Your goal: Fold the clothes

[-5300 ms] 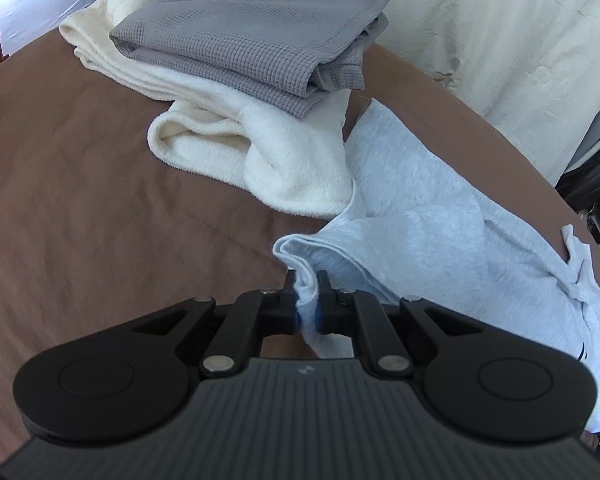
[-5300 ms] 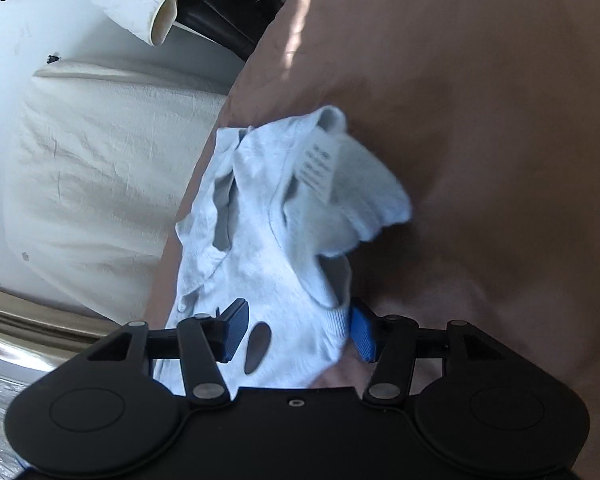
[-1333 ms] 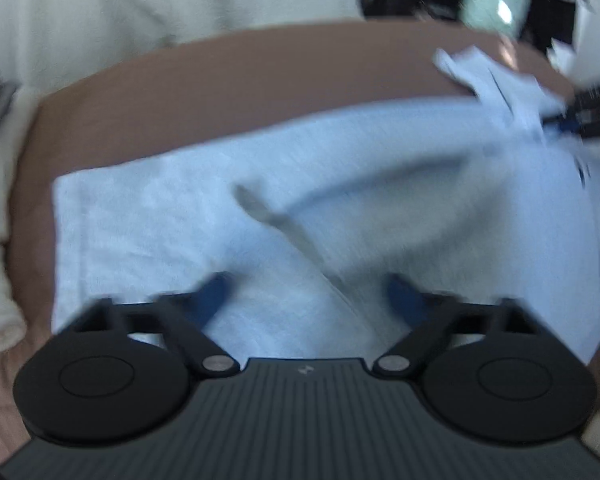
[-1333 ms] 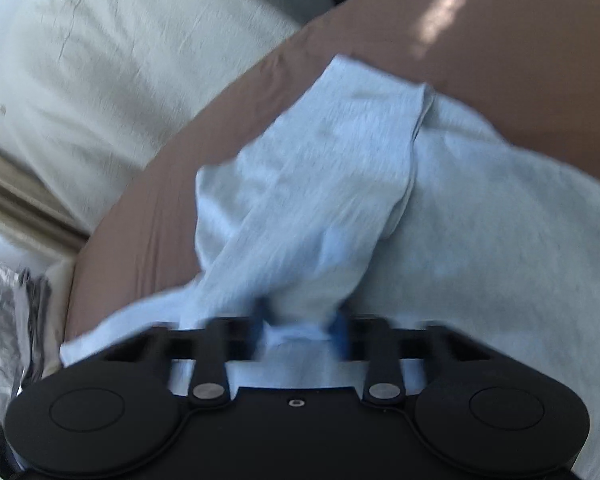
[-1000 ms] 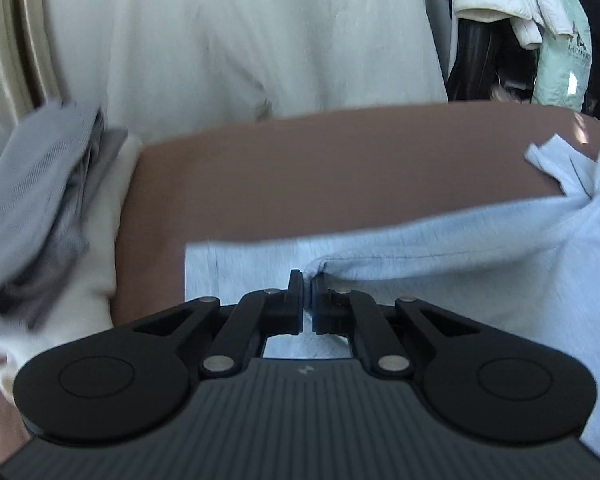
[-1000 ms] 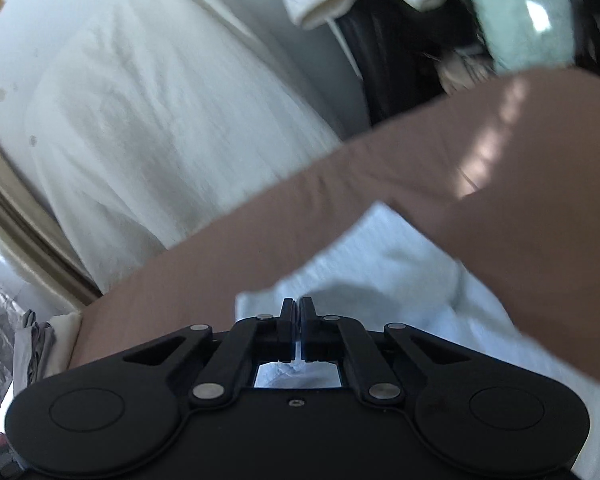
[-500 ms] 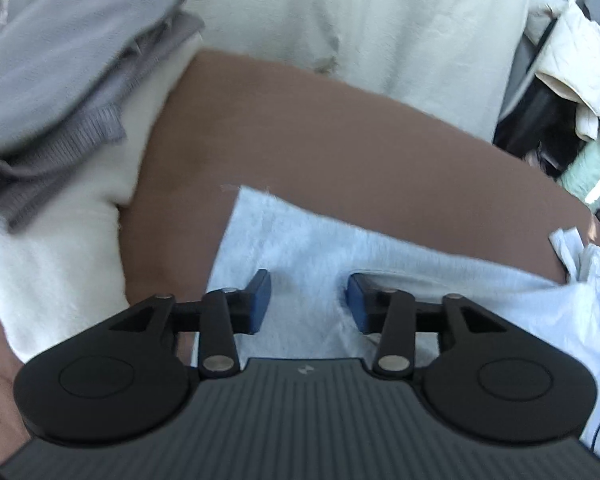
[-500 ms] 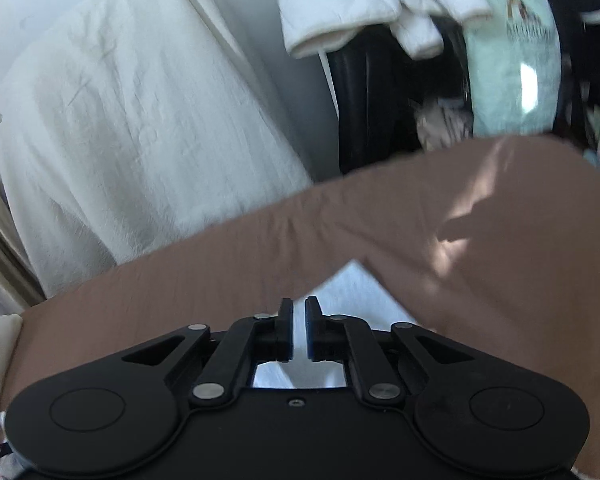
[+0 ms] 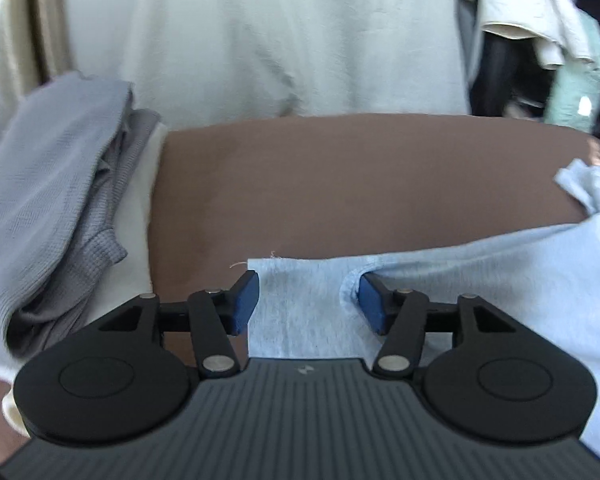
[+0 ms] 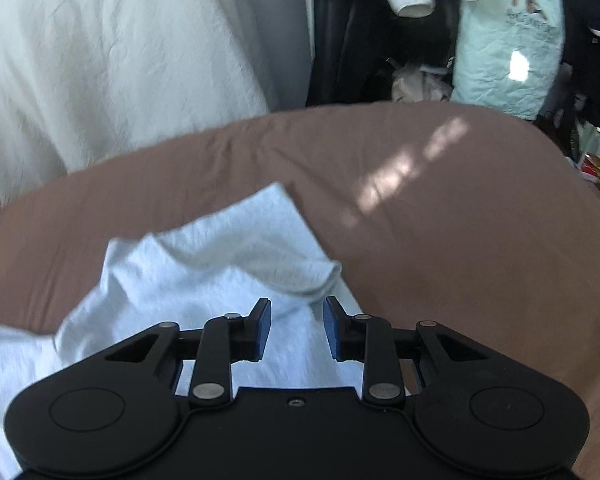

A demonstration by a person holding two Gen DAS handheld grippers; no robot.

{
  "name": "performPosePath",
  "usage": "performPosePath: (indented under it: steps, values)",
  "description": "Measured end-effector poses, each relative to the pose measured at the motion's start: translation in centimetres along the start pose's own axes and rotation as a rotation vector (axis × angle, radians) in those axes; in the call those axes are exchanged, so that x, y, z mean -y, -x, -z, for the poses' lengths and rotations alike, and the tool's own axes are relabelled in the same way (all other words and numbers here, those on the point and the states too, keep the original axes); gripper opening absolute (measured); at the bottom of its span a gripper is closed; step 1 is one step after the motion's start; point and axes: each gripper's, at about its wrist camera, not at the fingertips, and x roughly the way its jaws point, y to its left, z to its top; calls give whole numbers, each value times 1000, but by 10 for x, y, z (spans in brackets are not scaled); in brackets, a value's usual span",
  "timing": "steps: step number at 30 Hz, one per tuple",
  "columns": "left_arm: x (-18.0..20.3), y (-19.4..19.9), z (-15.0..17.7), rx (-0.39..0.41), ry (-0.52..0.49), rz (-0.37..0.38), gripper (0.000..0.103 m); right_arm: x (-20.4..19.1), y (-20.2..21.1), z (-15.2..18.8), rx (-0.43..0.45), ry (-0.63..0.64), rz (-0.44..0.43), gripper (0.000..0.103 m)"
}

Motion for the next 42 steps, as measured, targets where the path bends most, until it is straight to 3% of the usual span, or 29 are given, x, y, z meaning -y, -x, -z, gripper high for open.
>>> performPosePath:
  steps: [1,4,7,13,16,20,23,24,25,27,29,32,35,38,40,42]
  values:
    - [-10,1,-1,5,52,27,60,1,-1,2,-17,12,-9,34]
    - [-42,5,0,43,283,14,57,3,-6,9,-67,50,-36,35]
    - [-60,8,2,48,363,43,56,1,-14,19,-94,74,-38,36]
    - [-38,12,2,1,264,158,56,-3,-21,7,-62,79,-33,37]
    - [-20,8,6,-30,222,156,57,-5,-24,1,-55,89,-37,37]
    - [0,2,13,-77,121,74,58,-8,-29,-6,-27,98,-20,46]
    - [8,-5,19,-114,73,10,58,-12,-30,-7,-25,122,7,46]
    - [10,-5,19,-119,53,-9,53,-14,-30,-5,-29,138,13,46]
    - [12,-4,19,-123,29,-33,30,-15,-30,-3,-35,146,4,46]
    - [17,0,20,-131,-21,-81,21,-15,-26,5,-52,149,-47,46]
    - [18,3,21,-135,-40,-123,20,-15,-22,13,-73,161,-88,46]
    - [6,8,19,-106,47,-187,24,-13,-11,19,-65,192,-78,46]
    - [13,22,15,9,12,-294,22,-6,-1,17,-40,198,-61,46]
    - [26,40,7,83,33,-183,24,6,8,9,0,180,-44,46]
    - [37,45,1,89,95,-40,25,10,9,5,3,188,-52,46]
    - [61,40,-2,74,92,102,31,10,6,2,-8,232,-48,46]
